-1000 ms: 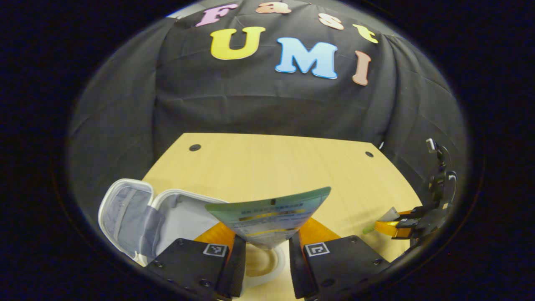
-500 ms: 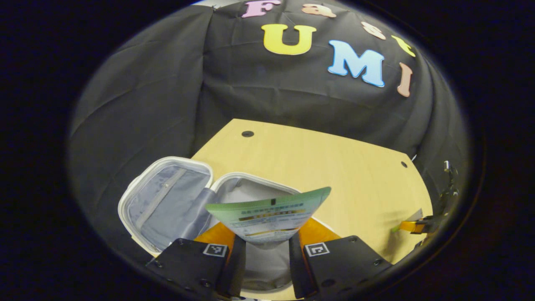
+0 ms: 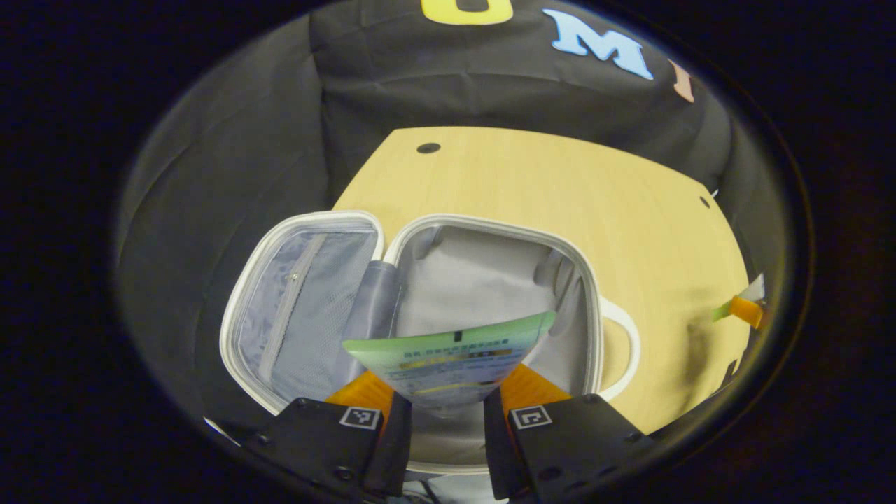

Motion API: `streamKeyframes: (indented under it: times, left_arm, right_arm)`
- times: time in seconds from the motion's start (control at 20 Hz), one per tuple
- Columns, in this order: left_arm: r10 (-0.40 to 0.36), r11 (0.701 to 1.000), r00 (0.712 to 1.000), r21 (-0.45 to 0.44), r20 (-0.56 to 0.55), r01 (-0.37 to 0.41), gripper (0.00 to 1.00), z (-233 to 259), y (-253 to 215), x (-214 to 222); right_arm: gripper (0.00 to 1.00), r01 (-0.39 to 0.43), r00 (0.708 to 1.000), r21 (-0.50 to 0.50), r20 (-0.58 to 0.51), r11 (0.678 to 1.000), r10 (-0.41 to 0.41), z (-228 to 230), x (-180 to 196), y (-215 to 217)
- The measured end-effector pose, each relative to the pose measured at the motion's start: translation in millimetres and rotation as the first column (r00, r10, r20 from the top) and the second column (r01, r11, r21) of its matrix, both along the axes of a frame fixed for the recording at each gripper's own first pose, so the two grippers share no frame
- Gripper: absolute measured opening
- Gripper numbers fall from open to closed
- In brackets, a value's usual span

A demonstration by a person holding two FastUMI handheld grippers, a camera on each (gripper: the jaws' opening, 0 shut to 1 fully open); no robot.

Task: First open the suitcase, pack the skin care products into it, and then close the suitcase.

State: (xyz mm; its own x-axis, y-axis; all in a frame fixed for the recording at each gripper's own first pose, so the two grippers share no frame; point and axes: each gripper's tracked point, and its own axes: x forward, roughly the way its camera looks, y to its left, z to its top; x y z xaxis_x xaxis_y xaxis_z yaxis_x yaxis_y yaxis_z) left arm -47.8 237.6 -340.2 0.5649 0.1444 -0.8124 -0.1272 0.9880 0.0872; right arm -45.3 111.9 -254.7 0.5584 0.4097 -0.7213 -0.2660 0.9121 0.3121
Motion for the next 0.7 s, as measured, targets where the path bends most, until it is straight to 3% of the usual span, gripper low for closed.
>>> streamKeyframes:
  times: [0.1,0.25,0.45,0.7]
  left_arm:
    - [-0.014,1.0,0.998,0.023,-0.06,0.015,0.53,-9,5,-1]
    - [-0.012,1.0,0.996,0.025,-0.092,0.014,0.6,-15,7,-1]
    - [-0.011,0.997,1.0,0.076,0.006,0.01,0.84,7,19,9]
    - [0.012,0.985,0.994,0.171,0.107,-0.03,0.88,32,53,18]
  right_arm:
    - [0.24,-0.08,0.997,0.031,0.001,0.996,0.08,13,-10,27]
    - [0.27,-0.18,0.984,0.048,0.013,0.982,0.179,28,-23,61]
    - [0.24,-0.281,0.96,0.06,0.023,0.958,0.28,42,-38,96]
    - [0.23,-0.372,0.928,0.08,0.029,0.925,0.371,52,-55,139]
